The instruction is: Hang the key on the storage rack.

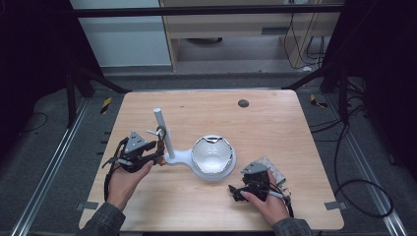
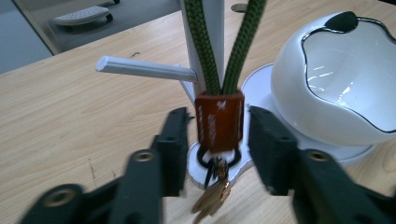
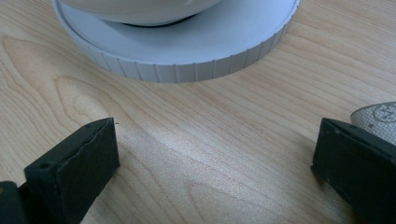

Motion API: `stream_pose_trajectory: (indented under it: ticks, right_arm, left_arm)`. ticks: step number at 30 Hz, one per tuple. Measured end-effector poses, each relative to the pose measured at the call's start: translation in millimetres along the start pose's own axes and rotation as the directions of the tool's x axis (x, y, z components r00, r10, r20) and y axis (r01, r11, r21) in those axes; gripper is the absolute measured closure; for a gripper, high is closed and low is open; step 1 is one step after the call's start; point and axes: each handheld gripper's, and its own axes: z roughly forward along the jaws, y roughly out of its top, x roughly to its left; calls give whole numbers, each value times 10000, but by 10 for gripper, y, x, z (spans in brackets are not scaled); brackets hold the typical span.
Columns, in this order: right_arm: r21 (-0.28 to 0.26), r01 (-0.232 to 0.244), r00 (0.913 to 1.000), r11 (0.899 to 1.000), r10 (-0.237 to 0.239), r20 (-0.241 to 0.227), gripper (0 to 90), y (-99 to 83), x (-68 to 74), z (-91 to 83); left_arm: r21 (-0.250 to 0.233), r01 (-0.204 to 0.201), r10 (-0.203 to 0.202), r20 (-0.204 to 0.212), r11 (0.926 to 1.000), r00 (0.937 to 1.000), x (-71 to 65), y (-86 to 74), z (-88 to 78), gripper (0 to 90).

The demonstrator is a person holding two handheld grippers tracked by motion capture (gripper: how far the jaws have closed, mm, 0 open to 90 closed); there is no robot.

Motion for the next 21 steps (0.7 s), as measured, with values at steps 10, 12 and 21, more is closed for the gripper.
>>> stream_pose_trajectory:
  ticks: [10,12,21]
  right_arm:
    - [-4,-34,10000,10000,34,15,3,-1,3,-1]
    - [-4,-40,10000,10000,40,11,4,-1,4,-1]
    - [-130,413,9988,9991,-416,-259,61,43,24,-107]
  left_arm:
    - [283,245,-241,-150,9993,9996,-76,-278,52,226]
    - [572,254,-250,-83,9980,9997,-63,-333,76,169]
    - [767,1069,-1063,-111,9913,9943,116,-687,147,71]
